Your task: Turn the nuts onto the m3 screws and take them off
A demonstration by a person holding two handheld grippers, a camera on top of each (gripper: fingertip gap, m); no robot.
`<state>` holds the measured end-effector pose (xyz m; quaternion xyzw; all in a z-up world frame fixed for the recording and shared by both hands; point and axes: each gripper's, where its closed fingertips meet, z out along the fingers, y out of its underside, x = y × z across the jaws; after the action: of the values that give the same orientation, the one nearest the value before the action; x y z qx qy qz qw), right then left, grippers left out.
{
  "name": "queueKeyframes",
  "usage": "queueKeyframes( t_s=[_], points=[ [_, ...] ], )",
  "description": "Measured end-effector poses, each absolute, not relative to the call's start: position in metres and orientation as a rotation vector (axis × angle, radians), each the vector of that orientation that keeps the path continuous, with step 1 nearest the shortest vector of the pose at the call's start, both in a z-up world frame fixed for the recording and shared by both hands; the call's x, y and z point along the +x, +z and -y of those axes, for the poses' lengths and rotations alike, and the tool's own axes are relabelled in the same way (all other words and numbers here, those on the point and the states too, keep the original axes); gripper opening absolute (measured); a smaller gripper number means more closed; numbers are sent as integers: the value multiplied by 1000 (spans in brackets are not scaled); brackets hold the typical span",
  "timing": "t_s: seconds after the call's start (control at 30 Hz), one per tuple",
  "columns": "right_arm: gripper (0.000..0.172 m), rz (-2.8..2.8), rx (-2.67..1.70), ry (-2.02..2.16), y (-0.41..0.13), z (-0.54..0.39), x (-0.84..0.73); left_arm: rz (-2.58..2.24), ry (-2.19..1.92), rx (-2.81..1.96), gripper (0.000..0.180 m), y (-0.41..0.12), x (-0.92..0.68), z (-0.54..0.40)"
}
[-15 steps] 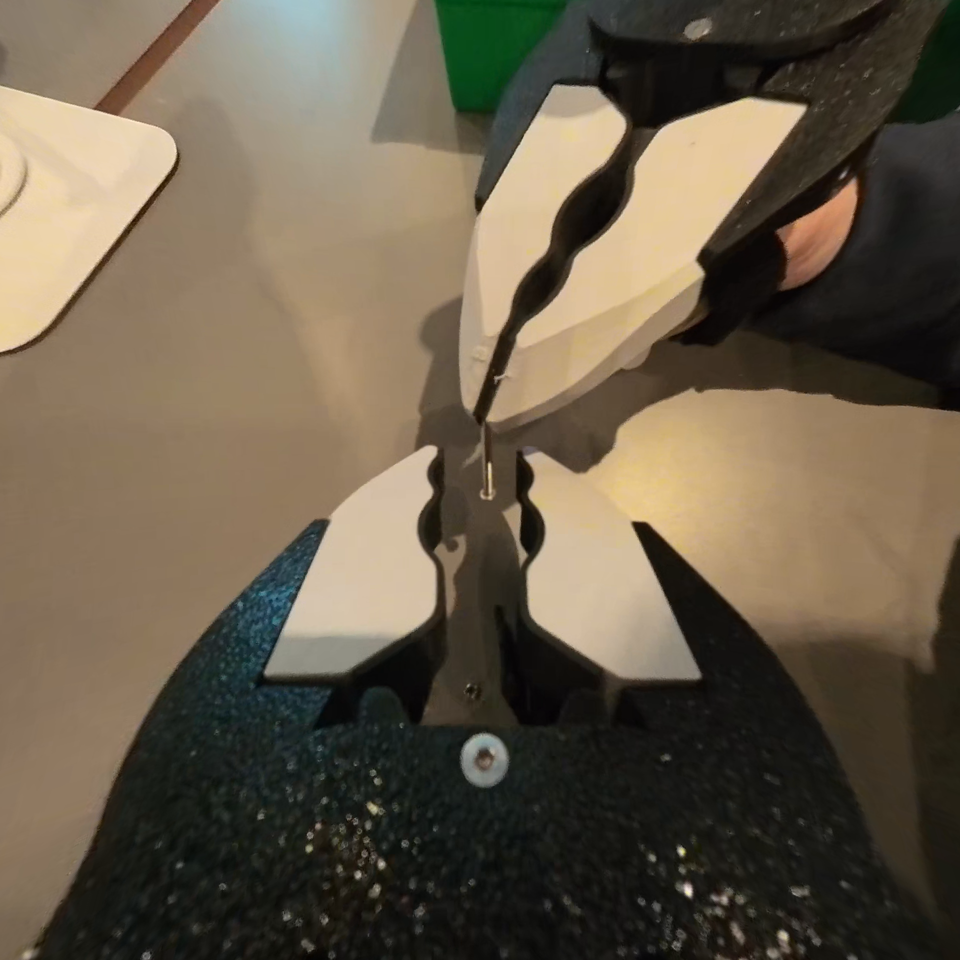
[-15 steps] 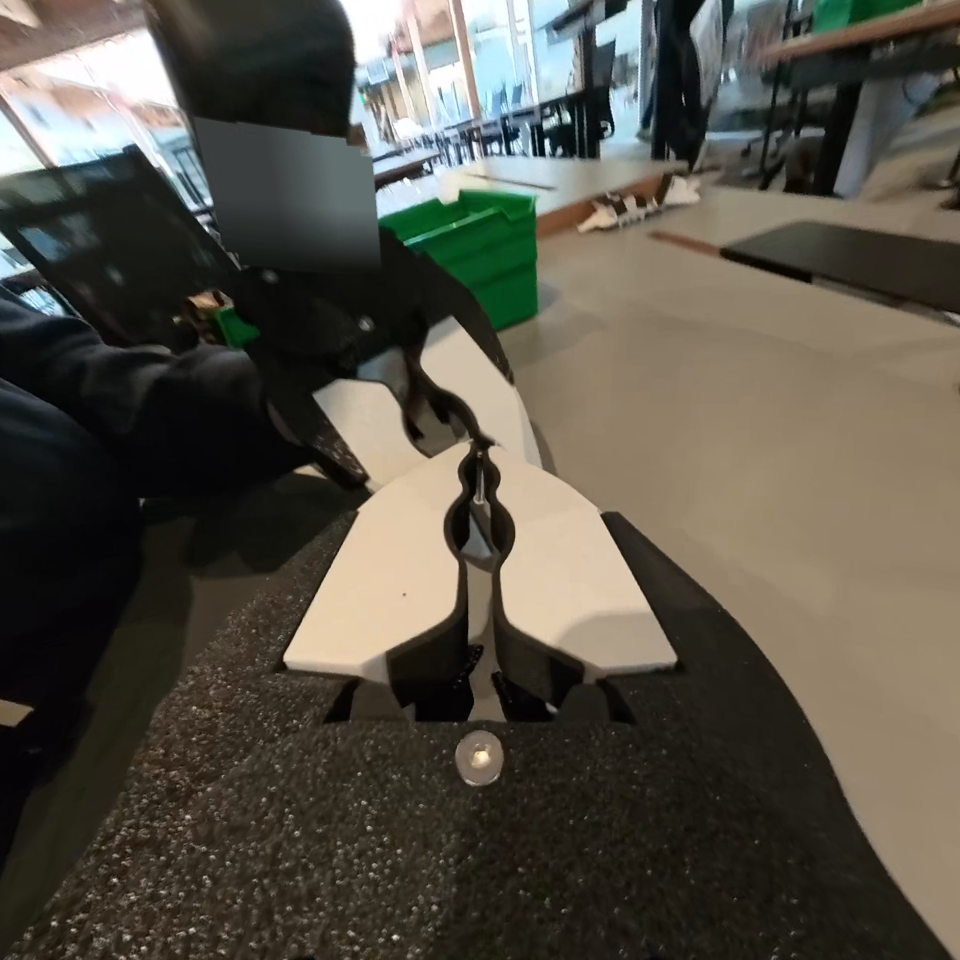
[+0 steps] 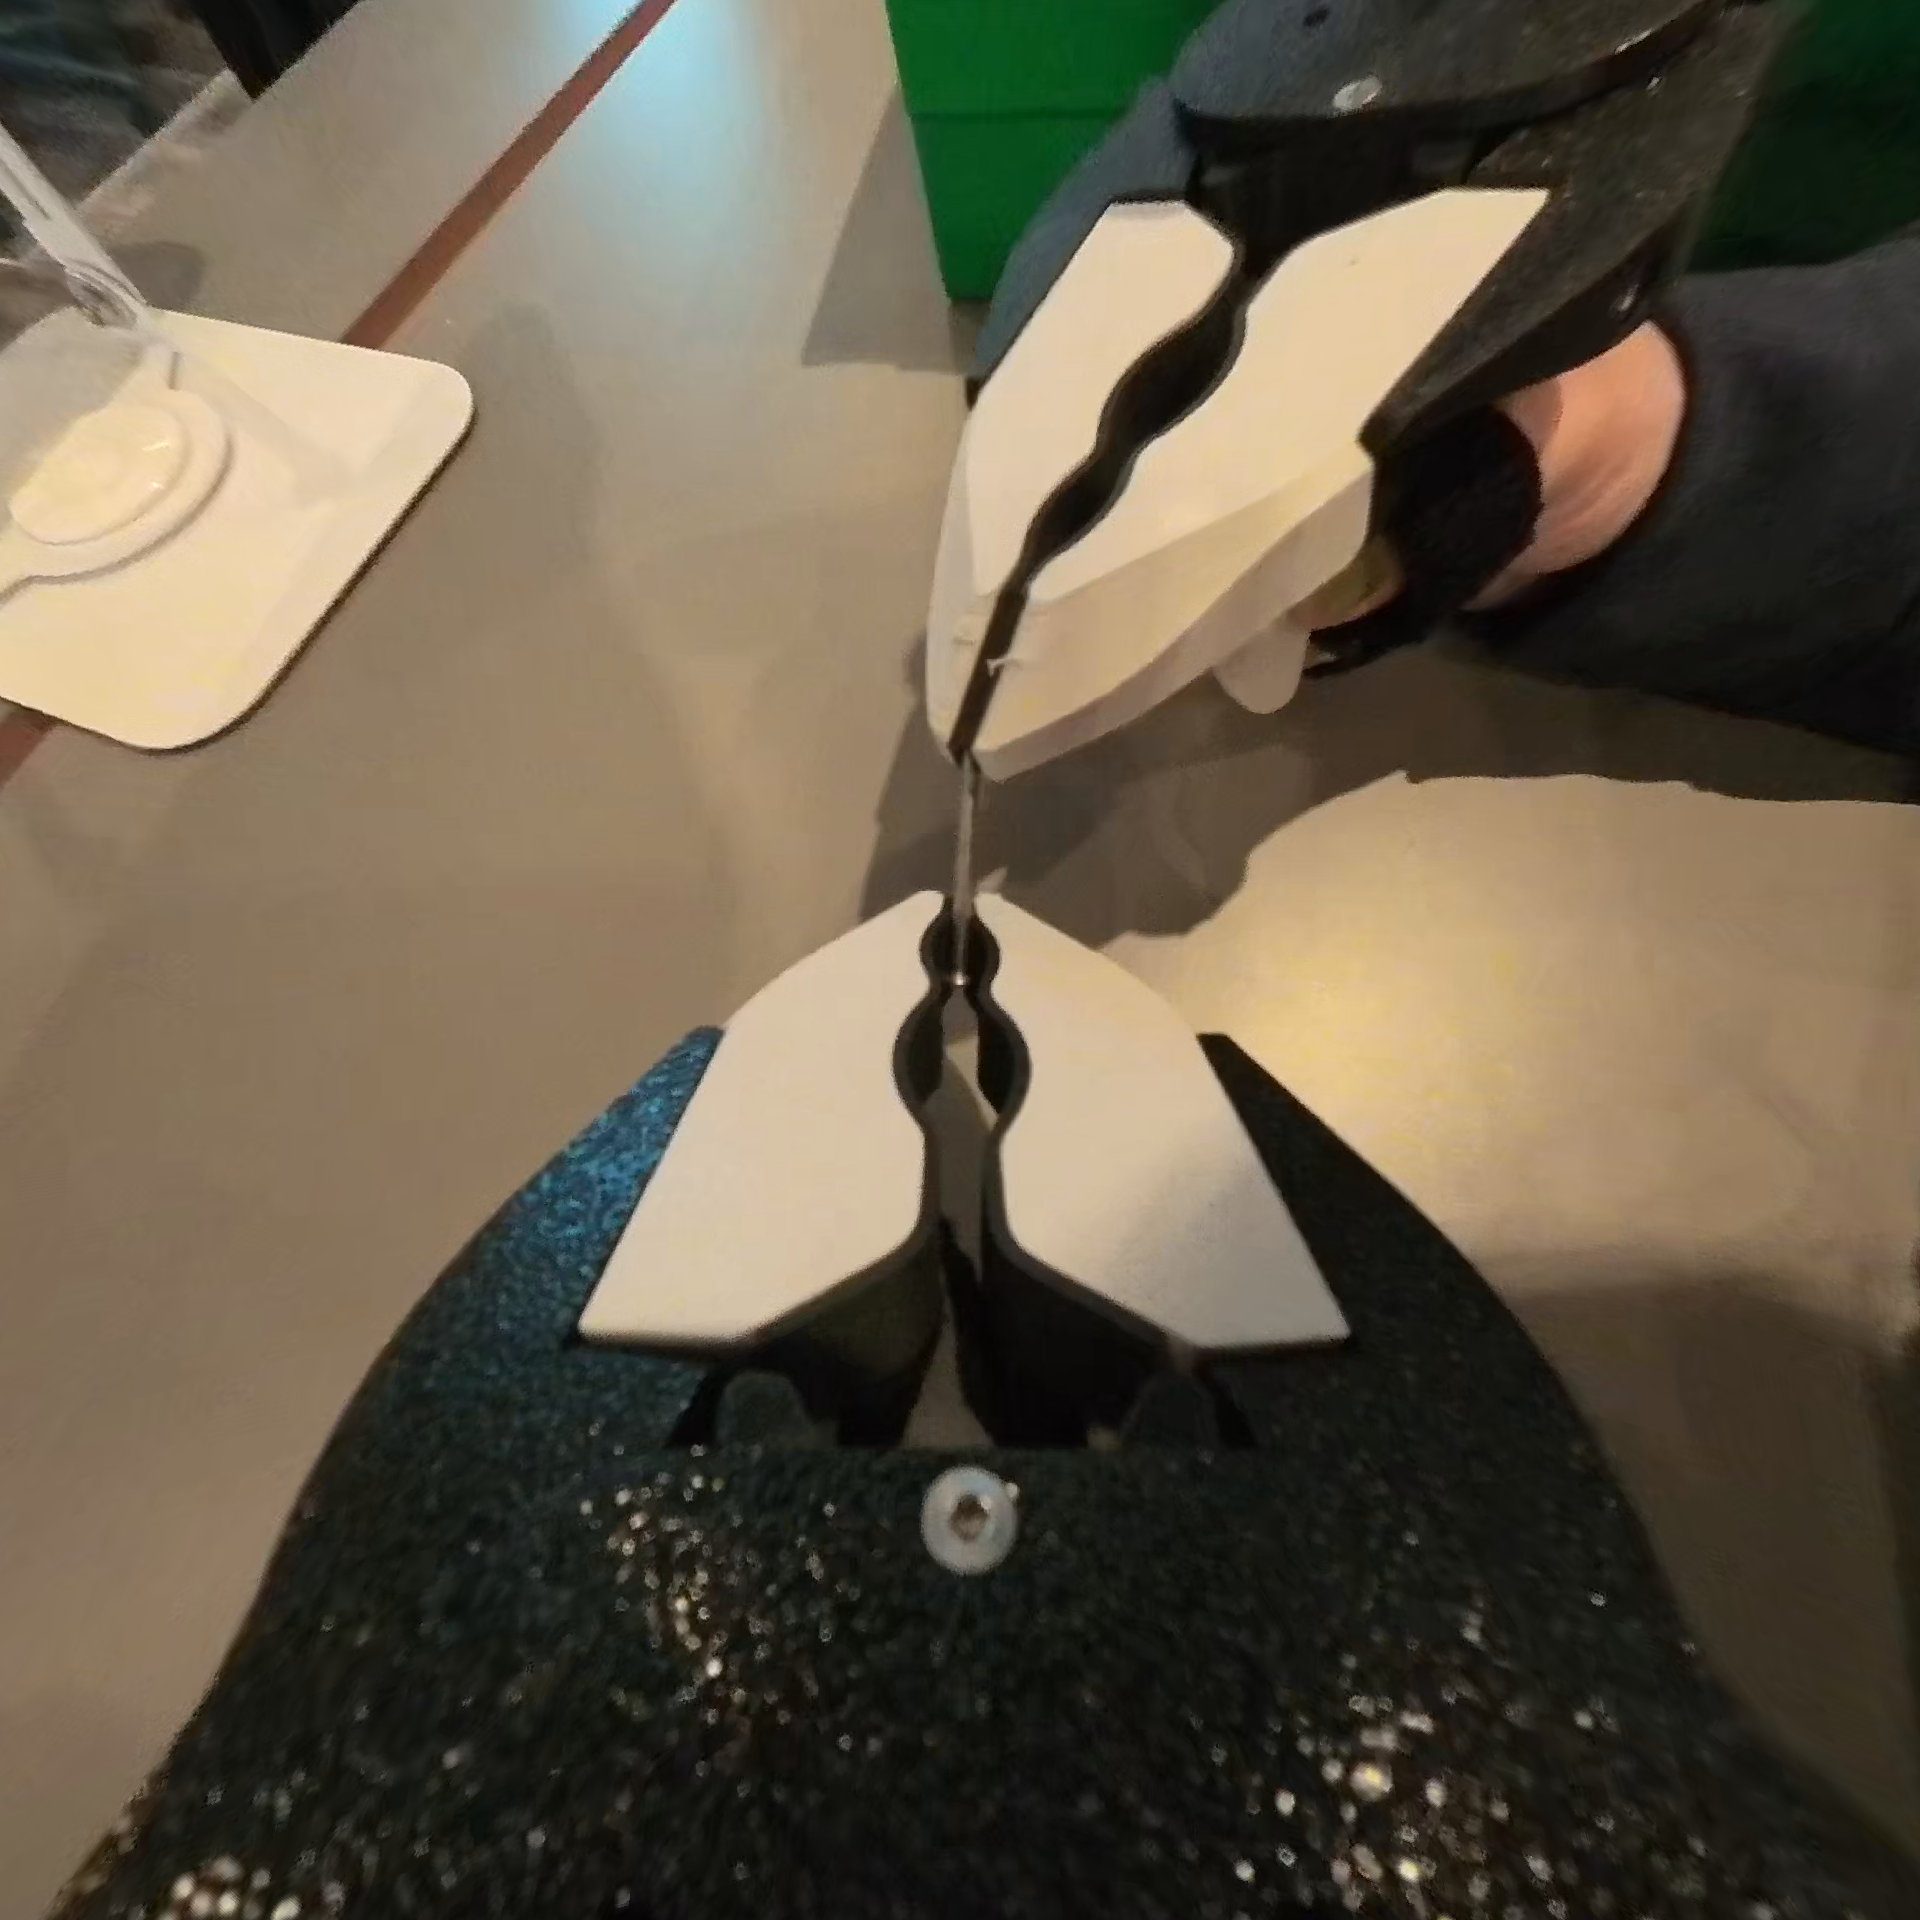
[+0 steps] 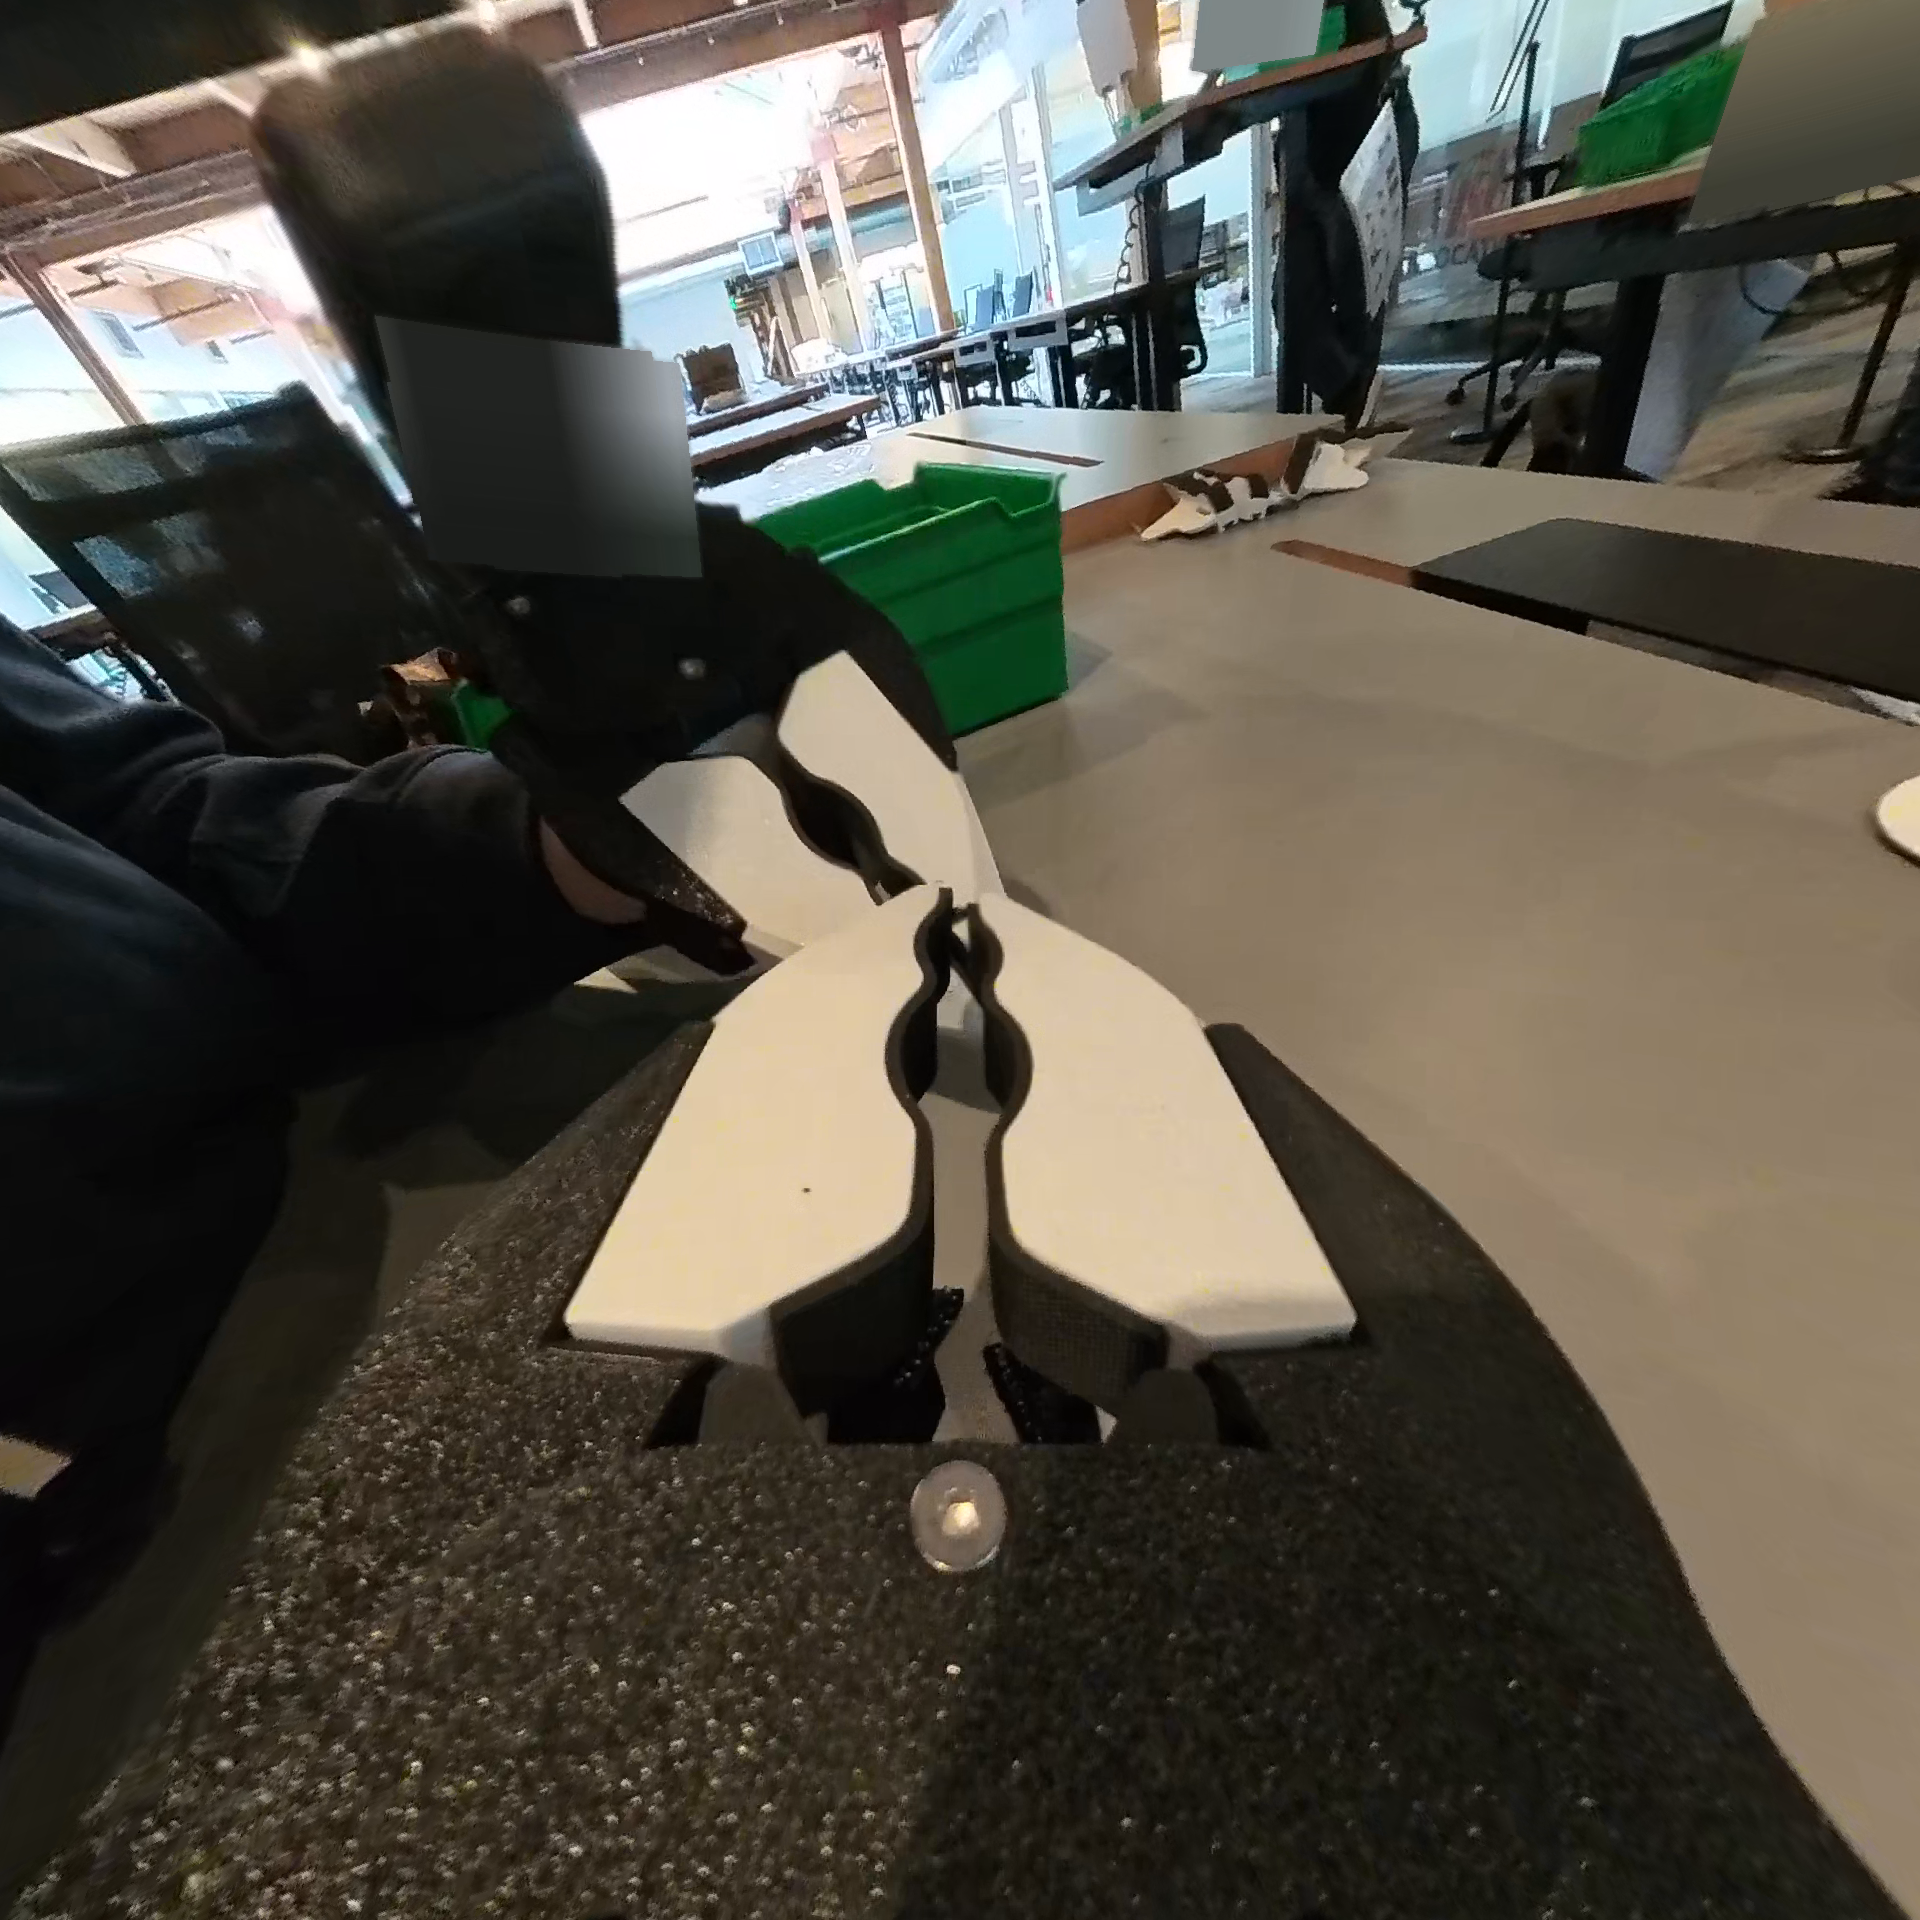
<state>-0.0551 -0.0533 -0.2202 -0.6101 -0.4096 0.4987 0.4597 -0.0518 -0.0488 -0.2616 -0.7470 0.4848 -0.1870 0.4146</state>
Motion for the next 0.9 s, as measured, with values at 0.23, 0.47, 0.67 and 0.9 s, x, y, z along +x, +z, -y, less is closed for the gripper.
queueKeyframes(
  t_s=[0.23,0.47,0.67,0.9],
  points=[
    [23,1219,-1678,1103,-251,69,-70,-824,-316,-1799,0,-235,-121,23],
    [16,1463,-1837,872,-297,92,-115,-686,-394,-1722,0,-232,-145,23],
    [16,1459,-1902,727,-308,87,-123,-657,-465,-1708,0,-231,-151,24],
    [7,1451,-1897,630,-311,83,-124,-676,-491,-1721,0,-237,-149,24]
  ],
)
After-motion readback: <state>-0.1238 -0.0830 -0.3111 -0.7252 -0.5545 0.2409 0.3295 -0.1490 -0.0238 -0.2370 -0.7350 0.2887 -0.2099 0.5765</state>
